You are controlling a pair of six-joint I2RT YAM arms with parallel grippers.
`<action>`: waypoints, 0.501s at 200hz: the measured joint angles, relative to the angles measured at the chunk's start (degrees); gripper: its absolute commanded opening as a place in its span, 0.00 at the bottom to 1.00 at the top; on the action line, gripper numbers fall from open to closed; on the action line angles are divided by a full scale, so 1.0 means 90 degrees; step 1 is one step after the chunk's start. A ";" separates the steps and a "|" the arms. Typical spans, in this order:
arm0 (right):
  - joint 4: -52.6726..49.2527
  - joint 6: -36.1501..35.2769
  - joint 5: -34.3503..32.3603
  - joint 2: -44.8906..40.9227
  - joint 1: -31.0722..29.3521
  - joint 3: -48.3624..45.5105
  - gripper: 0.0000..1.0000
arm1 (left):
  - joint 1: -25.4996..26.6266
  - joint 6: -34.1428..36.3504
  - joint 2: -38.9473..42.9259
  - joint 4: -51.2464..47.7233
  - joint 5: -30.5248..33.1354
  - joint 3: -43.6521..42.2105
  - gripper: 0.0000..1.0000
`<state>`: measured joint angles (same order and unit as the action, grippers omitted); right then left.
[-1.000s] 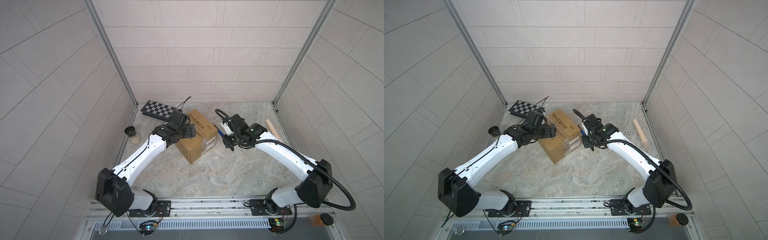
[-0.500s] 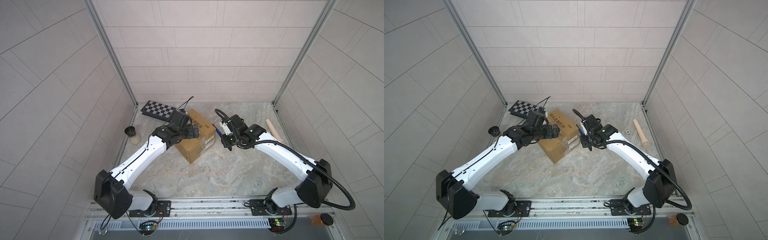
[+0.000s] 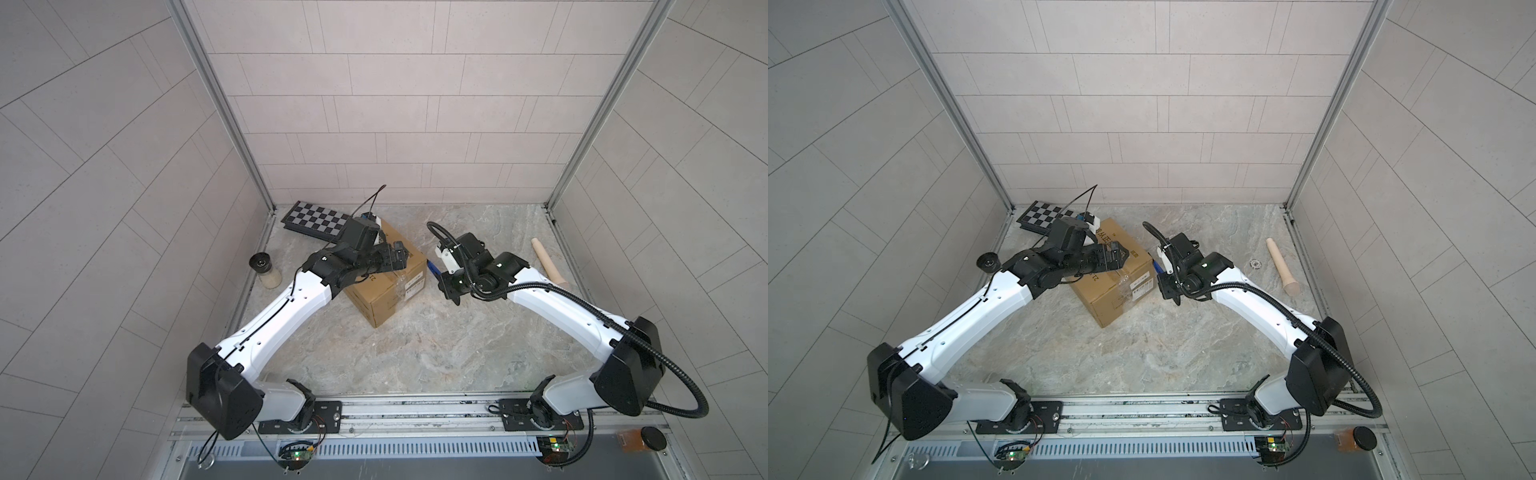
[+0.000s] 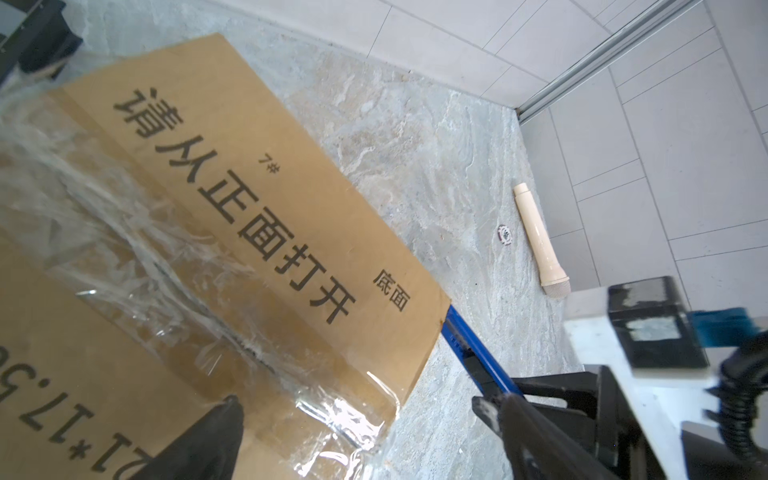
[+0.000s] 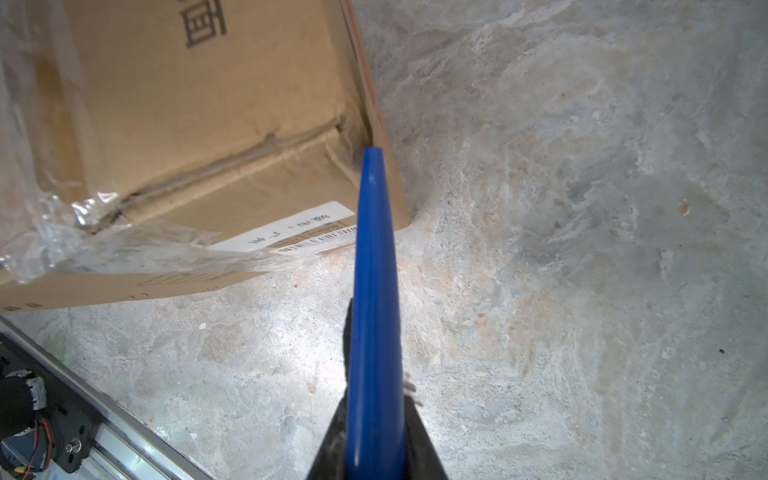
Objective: Unpack the express box
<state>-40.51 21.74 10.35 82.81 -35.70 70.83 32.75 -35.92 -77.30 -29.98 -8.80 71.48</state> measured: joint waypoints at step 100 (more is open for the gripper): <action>0.0185 0.0092 0.0056 0.0000 -0.0002 -0.0204 0.00 | -0.0061 -0.0471 0.0041 0.0879 -0.0192 -0.0636 1.00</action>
<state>-38.85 22.57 10.85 82.81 -35.73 68.99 32.21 -40.16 -76.93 -22.06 -10.52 65.76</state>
